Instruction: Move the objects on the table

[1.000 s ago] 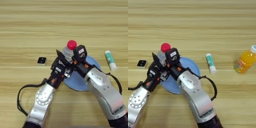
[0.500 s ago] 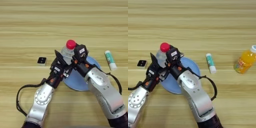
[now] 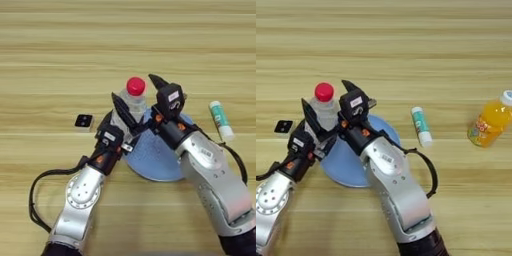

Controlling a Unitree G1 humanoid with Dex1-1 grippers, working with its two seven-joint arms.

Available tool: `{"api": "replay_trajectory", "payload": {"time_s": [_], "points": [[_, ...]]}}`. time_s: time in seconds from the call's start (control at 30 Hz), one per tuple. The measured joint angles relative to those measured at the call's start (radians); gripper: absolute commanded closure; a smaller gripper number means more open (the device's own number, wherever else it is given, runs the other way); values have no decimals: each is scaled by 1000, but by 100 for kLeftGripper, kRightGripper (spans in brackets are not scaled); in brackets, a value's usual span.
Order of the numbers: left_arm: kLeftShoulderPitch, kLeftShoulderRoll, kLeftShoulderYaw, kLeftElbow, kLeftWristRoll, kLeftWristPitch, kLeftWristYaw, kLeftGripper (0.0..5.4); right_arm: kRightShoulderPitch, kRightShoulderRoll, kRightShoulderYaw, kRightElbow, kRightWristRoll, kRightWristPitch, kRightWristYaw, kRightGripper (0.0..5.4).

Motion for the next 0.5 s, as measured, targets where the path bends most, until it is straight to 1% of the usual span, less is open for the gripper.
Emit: {"api": "replay_trajectory", "payload": {"time_s": [0.07, 0.2, 0.23, 0.3, 0.37, 0.4, 0.5], "points": [[-3, 4, 11, 2, 1, 4, 5, 224, -5, -5, -19, -6, 0, -1, 0, 0], [-21, -4, 29, 4, 2, 12, 11, 225, -6, -7, -48, -20, 7, 1, 0, 0], [-24, -6, 44, 6, 1, 16, 24, 225, -6, -8, -58, -31, 10, 0, 0, 0], [-25, -5, 91, 9, -12, 18, 63, 225, -7, -10, -104, -47, 10, -1, -21, 0], [-25, 4, 135, 9, -32, 18, 100, 225, -7, -25, -148, -49, 9, -1, -29, 0], [-25, 3, 147, 11, -34, 18, 111, 225, -7, -27, -159, -49, 10, -1, -32, 0], [-26, 1, 153, 20, -34, 18, 120, 225, -13, -28, -186, -36, 15, -7, -40, 0]]}}
